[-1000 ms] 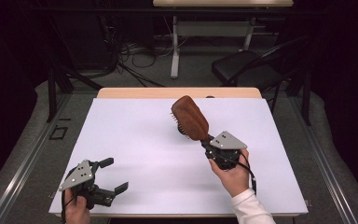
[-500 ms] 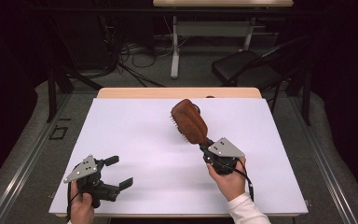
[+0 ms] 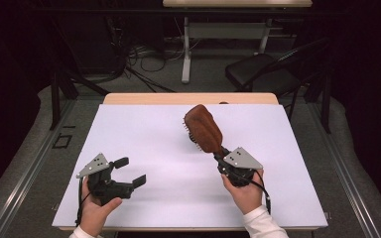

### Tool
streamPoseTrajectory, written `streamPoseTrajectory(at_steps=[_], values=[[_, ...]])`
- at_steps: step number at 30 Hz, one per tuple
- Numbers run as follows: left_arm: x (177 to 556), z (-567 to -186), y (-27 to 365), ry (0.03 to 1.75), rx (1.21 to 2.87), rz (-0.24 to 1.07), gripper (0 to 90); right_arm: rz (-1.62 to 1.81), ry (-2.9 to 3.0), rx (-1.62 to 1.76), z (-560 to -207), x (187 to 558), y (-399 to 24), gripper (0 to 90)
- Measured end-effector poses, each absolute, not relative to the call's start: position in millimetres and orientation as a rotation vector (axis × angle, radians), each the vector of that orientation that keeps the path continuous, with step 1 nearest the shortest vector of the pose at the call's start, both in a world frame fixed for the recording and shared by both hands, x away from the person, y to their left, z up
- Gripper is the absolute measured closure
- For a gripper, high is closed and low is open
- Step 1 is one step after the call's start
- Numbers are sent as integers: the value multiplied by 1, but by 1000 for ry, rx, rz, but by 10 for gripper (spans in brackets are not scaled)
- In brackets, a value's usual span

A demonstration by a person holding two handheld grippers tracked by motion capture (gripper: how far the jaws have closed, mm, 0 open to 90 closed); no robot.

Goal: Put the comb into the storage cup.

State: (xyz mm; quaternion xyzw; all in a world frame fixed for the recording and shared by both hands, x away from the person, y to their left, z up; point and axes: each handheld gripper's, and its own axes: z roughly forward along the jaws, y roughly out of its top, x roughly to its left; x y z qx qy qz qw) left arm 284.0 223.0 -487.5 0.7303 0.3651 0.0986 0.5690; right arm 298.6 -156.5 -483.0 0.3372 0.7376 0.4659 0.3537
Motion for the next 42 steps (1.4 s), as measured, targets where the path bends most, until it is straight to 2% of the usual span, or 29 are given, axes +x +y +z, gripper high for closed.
streamPoseTrajectory(at_steps=[14, 42], values=[[299, -464, 200, 814, 1731, 215, 3, 1218, 1899, 874, -481, 298, -159, 731], [323, -430, 176, 855, 1718, 149, 8, 1221, 1887, 859, -480, 296, -159, 731]])
